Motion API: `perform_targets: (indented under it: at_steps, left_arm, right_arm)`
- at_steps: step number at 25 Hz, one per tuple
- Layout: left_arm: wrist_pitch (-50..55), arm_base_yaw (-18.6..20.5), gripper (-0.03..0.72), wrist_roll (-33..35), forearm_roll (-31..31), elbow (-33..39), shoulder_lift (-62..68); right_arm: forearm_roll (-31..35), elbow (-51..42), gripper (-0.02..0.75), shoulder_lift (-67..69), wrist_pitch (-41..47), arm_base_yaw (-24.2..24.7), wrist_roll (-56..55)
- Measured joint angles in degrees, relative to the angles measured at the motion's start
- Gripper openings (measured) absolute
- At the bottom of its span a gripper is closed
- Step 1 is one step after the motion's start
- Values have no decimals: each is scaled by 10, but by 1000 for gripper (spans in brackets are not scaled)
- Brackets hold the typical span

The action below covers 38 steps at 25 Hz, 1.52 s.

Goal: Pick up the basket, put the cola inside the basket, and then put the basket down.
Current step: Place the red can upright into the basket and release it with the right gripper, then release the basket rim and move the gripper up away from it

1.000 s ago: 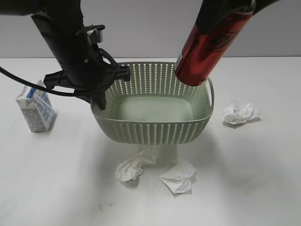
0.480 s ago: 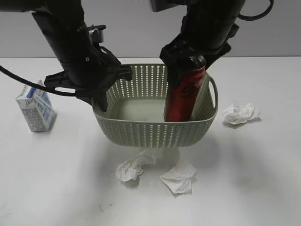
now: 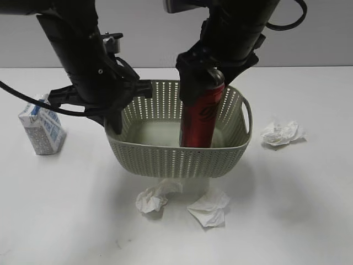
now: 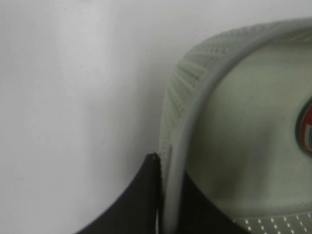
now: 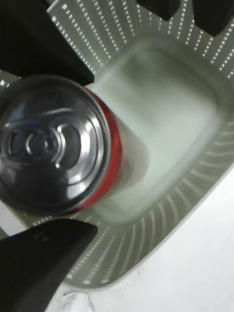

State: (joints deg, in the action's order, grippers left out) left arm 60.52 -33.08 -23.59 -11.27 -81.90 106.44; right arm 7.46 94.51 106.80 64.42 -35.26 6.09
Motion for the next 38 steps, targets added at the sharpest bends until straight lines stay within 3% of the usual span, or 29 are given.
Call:
perform_targets:
  at_steps: [9,12,15,20,24,32,38]
  left_arm:
    - [8,0,0,0,-7,0,0]
    - [10,0,0,0,-14,0,0]
    - [11,4,0,0,-17,0,0]
    - [10,30,0,3,-26,-1,3]
    - [18,55,0,11,-25,-36,33]
    - [69,67,0,28,-27,-208,158]
    - [97,73,0,28,-28,-287,239]
  right_arm:
    - [-37,141,658,0,39,8,-19]
    - [-39,169,658,-3,39,46,-28]
    - [-39,159,652,-13,40,122,-36]
    - [-32,73,631,-79,40,253,-35]
    - [-34,-35,611,-167,42,307,-15]
    - [-38,-229,596,-368,27,311,-9]
    - [-38,-320,596,-525,18,311,-9]
